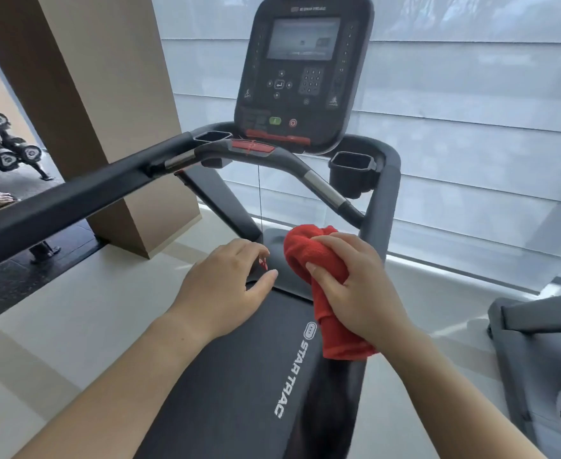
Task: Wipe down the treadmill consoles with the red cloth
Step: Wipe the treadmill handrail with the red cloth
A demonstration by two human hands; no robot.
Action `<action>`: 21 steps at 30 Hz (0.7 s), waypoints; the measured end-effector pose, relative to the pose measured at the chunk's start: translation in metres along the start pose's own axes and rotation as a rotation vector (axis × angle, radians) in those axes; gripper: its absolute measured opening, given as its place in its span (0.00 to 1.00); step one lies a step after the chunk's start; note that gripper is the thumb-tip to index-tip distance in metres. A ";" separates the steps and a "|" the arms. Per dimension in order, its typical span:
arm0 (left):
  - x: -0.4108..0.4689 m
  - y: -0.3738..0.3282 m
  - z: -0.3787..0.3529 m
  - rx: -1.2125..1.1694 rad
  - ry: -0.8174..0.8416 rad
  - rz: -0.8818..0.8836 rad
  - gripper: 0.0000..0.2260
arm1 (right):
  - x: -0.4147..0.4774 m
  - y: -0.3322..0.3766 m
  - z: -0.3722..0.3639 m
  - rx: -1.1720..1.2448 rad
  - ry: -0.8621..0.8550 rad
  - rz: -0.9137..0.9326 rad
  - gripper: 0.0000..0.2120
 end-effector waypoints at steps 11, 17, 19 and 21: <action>0.091 0.142 0.025 -0.118 0.074 -0.061 0.16 | 0.110 0.034 -0.093 -0.133 0.057 -0.083 0.14; 0.138 0.207 0.090 -0.117 0.158 -0.088 0.16 | 0.167 0.103 -0.136 -0.125 0.062 -0.179 0.17; 0.148 0.217 0.110 -0.135 0.159 -0.099 0.15 | 0.181 0.121 -0.143 -0.112 0.059 -0.197 0.16; 0.157 0.223 0.125 -0.150 0.167 -0.109 0.15 | 0.194 0.134 -0.147 -0.099 0.061 -0.211 0.15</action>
Point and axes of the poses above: each hand's wrist, its own x-axis towards the middle knuckle, its own z-axis out of the back of the hand, y = z × x, the point moved 4 cm from there along x, towards the middle knuckle, and after that the axes turned 5 degrees about -z, right-handed, at the moved point
